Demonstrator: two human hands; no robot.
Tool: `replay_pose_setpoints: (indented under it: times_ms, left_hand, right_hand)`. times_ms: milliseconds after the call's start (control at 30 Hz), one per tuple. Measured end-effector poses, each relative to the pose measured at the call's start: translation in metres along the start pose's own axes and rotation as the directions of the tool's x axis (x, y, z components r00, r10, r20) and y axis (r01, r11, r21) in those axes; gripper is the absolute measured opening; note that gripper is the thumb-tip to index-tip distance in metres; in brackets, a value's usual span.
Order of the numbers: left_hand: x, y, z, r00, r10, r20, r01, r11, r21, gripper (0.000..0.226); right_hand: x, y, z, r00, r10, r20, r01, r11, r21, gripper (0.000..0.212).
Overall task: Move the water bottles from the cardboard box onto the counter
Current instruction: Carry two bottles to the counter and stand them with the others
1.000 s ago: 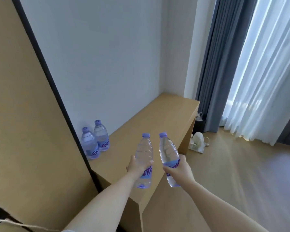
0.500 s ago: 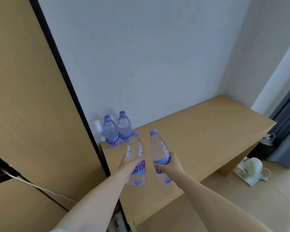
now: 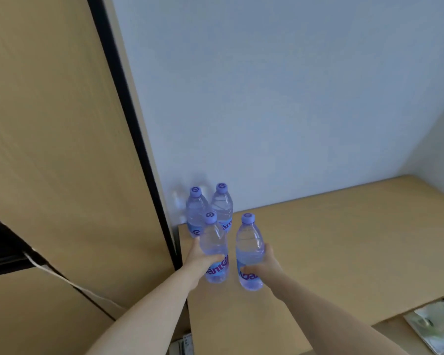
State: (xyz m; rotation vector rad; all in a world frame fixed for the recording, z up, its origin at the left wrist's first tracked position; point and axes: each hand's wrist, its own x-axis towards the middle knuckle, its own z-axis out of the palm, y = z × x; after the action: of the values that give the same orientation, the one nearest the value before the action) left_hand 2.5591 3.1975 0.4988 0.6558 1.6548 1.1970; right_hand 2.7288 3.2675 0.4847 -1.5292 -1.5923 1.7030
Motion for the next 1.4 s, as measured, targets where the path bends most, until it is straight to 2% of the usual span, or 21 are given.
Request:
replay_pose_setpoints:
  times_ms: [100, 167, 267, 367, 467, 567, 700, 800, 1067, 1267, 1400]
  left_hand:
    - [0.005, 0.002, -0.001, 1.000, 0.013, -0.008, -0.013, 1.000, 0.020, 0.055]
    - [0.009, 0.007, 0.002, 0.999, 0.038, -0.027, -0.037, 0.998, 0.058, 0.043]
    - [0.013, 0.012, 0.004, 0.987, 0.036, -0.159, -0.019, 0.994, 0.108, 0.027]
    - [0.014, 0.011, 0.001, 0.968, -0.025, -0.251, 0.050, 0.995, 0.092, 0.048]
    - [0.017, 0.012, -0.001, 0.968, -0.023, -0.250, 0.051, 0.993, 0.103, 0.048]
    - [0.021, 0.014, 0.000, 0.963, -0.033, -0.269, 0.059, 0.994, 0.090, 0.044]
    - [0.027, 0.015, 0.002, 0.955, -0.034, -0.296, 0.064, 0.994, 0.092, 0.035]
    - [0.032, 0.016, 0.004, 0.948, -0.043, -0.316, 0.072, 0.994, 0.079, 0.030]
    - [0.040, 0.016, 0.001, 0.950, -0.023, -0.310, 0.072, 0.986, 0.149, 0.048]
    - [0.045, 0.015, -0.001, 0.963, -0.016, -0.270, 0.054, 0.990, 0.134, 0.041]
    - [0.046, 0.014, -0.001, 0.960, 0.003, -0.281, 0.048, 0.983, 0.175, 0.029]
  right_hand:
    - [0.014, -0.007, 0.006, 1.000, 0.015, 0.005, -0.015, 0.999, -0.041, 0.073]
    - [0.020, -0.012, 0.011, 1.000, 0.022, 0.006, -0.021, 0.995, -0.099, 0.065]
    - [0.031, -0.017, 0.017, 1.000, -0.010, 0.017, 0.013, 0.988, -0.155, 0.056]
    - [0.044, -0.021, 0.016, 0.995, -0.029, 0.090, 0.033, 0.998, -0.049, 0.049]
    - [0.053, -0.024, 0.017, 0.987, -0.088, 0.134, 0.102, 0.989, -0.106, 0.040]
    - [0.060, -0.024, 0.022, 0.985, -0.109, 0.130, 0.119, 0.990, -0.075, 0.043]
    - [0.070, -0.031, 0.027, 0.980, -0.139, 0.140, 0.150, 0.986, -0.068, 0.057]
    - [0.074, -0.035, 0.031, 0.980, -0.148, 0.136, 0.157, 0.986, -0.056, 0.058]
    - [0.076, -0.037, 0.030, 0.977, -0.168, 0.134, 0.185, 0.974, -0.131, 0.055]
    - [0.077, -0.037, 0.034, 0.979, -0.170, 0.113, 0.182, 0.977, -0.106, 0.061]
    - [0.081, -0.037, 0.032, 0.980, -0.156, 0.127, 0.170, 0.980, -0.108, 0.059]
